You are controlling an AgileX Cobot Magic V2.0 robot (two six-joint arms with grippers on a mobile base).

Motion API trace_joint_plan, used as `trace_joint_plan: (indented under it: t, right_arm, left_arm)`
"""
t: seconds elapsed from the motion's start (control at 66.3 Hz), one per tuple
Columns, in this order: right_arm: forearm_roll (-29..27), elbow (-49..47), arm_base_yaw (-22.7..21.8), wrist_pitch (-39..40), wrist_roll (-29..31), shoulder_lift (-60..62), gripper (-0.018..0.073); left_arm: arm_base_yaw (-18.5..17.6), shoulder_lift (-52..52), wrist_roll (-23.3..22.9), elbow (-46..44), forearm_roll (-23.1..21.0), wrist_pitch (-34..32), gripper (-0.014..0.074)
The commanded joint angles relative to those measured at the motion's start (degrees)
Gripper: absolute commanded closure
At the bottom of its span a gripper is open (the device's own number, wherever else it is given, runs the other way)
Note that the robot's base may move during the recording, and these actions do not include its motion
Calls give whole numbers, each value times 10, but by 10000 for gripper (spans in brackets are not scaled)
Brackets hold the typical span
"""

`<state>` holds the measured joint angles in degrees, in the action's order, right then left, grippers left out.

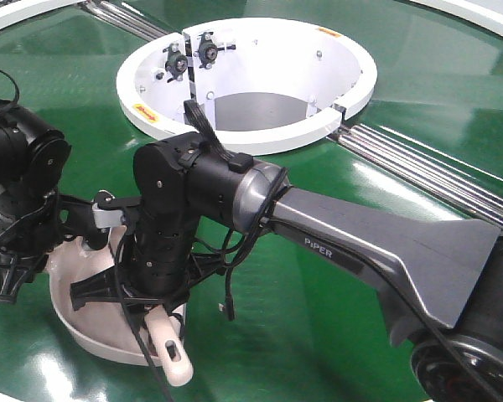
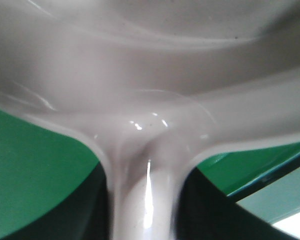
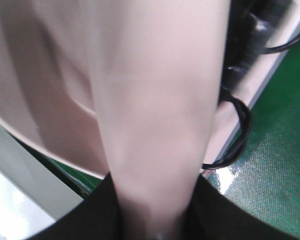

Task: Clean and inspect green conveyor with broom and dustpan
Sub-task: 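Sweep the black cables into the dustpan with the right-held brush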

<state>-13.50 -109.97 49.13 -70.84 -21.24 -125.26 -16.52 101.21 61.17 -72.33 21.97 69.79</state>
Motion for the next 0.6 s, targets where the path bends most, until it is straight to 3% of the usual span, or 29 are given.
trace_joint_plan:
  t: [0.0,0.437,0.588]
  right_arm:
    - [14,-18,-4,-31,0,45,564]
    - [135,-12,-6,-31,-32,93,559]
    - [145,47,-27,-31,-73,120,557]
  left_arm:
    - [-3,-23,-11,-14,11,17,603]
    - [-3,-23,-11,-14,11,17,603]
    - [-3,-23,-11,-14,11,17,603]
